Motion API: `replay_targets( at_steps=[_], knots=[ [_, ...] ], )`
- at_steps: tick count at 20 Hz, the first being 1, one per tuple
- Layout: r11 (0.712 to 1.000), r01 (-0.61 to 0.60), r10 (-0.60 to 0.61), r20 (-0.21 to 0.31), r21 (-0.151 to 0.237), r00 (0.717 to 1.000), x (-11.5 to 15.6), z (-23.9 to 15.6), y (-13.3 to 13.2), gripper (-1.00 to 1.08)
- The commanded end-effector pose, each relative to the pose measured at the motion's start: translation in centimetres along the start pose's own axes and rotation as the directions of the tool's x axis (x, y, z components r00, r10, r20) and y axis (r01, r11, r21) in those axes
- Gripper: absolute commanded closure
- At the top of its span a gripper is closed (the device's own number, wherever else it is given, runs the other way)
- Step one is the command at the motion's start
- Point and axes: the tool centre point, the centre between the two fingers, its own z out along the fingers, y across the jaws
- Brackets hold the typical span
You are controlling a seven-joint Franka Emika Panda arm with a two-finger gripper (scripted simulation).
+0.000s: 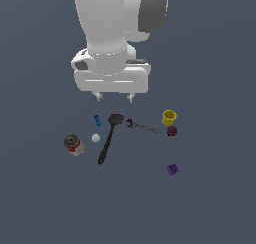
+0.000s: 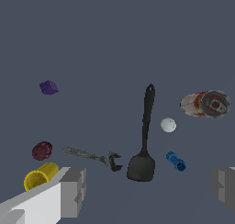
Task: Pick up a designated object from a clutter of objects.
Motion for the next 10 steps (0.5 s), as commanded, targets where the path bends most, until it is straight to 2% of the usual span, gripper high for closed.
replay_targets(
  at_steps=[1, 10],
  knots=[
    [1.000, -0.013, 0.013, 0.001, 0.001, 1.000, 0.3, 1.2, 0.6, -0.92],
    [0.995, -0.098, 0.098, 0.004, 0.000, 0.995, 1.5, 8.8, 4.5, -0.92]
  ],
)
